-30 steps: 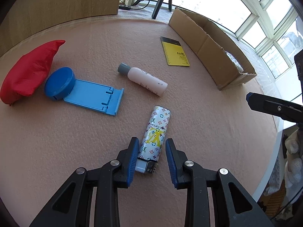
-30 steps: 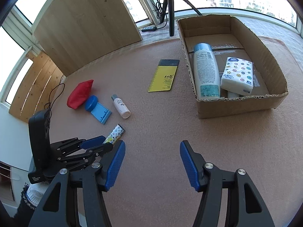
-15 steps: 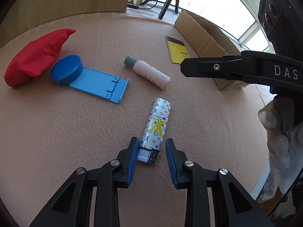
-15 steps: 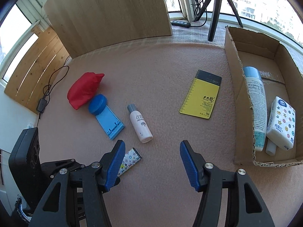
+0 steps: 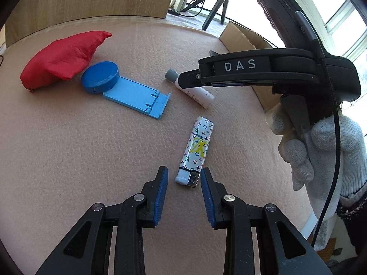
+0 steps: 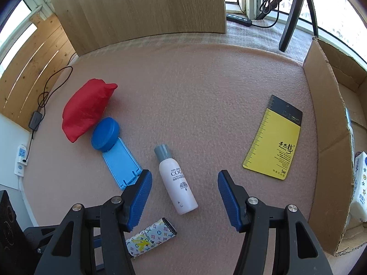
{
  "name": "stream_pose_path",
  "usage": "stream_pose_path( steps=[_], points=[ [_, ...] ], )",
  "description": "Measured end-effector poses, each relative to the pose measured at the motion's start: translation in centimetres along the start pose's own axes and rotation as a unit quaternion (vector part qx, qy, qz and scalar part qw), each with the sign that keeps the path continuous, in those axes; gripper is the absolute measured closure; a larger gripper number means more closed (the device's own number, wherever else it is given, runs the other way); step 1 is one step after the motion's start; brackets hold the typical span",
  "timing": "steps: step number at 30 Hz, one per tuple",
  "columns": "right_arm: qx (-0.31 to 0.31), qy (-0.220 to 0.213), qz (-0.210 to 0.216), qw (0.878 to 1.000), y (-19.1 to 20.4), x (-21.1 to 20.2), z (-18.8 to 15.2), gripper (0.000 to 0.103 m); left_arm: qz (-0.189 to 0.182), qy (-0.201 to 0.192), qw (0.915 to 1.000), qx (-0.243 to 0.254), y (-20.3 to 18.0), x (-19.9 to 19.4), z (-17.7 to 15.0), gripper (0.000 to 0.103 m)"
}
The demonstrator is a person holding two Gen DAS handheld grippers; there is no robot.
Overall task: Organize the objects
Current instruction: 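Hold the lighter with the left gripper while the right gripper grasps the small white bottle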
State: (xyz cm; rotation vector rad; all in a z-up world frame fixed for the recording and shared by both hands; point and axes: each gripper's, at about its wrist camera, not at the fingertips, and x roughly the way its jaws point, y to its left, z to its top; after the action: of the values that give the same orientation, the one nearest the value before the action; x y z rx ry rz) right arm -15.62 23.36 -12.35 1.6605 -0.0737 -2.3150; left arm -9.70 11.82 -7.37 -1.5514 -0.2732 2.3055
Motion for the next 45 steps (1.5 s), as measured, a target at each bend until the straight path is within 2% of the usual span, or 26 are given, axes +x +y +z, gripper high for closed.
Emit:
stream_pose_path(
  steps=[2,4,7,22,24,25,27,31,35,36,38,43,45],
  points=[
    [-0.003,0.007,0.0,1.0,0.1,0.3,0.0,0.056,0.003,0.001,1.0,0.003,-0.2,0.1,0.1,0.071],
    [-0.003,0.014,0.004,1.0,0.0,0.5,-0.3,0.071,0.005,0.002,1.0,0.007,-0.2,0.1,0.0,0.071],
    [0.0,0.019,0.002,1.0,-0.4,0.6,-0.8,0.08,0.007,0.006,0.9999,0.014,-0.6,0.5,0.4,0.071],
    [0.033,0.017,0.023,0.999,-3.3,-2.4,-6.0,0.082,0.034,0.024,0.9977,0.054,-3.0,2.0,1.3,0.07],
    [0.032,0.0,0.007,0.999,-3.4,-3.1,-5.7,0.078,0.033,0.023,0.9977,0.054,-2.9,2.2,1.6,0.069],
    [0.033,-0.008,0.002,0.999,-3.5,-3.4,-5.4,0.069,0.033,0.023,0.9977,0.053,-2.9,2.2,1.6,0.069],
    [0.037,-0.018,0.004,0.999,-3.7,-3.6,-4.6,0.059,0.033,0.024,0.9977,0.054,-3.0,2.2,1.6,0.063],
    [0.032,-0.017,0.009,0.999,-3.0,-2.5,-2.1,0.059,0.037,0.025,0.9969,0.065,-3.6,2.4,1.8,0.059],
    [0.01,-0.004,-0.009,1.0,-1.6,-0.7,-0.5,0.059,0.038,0.026,0.9969,0.064,-3.7,2.7,2.3,0.059],
    [0.007,0.002,-0.01,1.0,-1.4,-0.2,-0.3,0.06,0.038,0.026,0.9969,0.064,-3.7,2.7,2.4,0.059],
    [0.005,0.012,-0.009,1.0,-1.3,0.6,-0.2,0.069,0.041,0.027,0.9968,0.063,-3.6,3.0,2.7,0.06],
    [0.01,0.008,-0.015,1.0,-1.9,0.4,-0.6,0.085,0.049,0.025,0.9963,0.066,-3.6,3.4,3.1,0.061],
    [0.02,0.008,-0.01,1.0,-2.6,0.1,-1.1,0.085,0.059,0.023,0.9954,0.072,-3.7,3.5,3.2,0.07]
  ],
)
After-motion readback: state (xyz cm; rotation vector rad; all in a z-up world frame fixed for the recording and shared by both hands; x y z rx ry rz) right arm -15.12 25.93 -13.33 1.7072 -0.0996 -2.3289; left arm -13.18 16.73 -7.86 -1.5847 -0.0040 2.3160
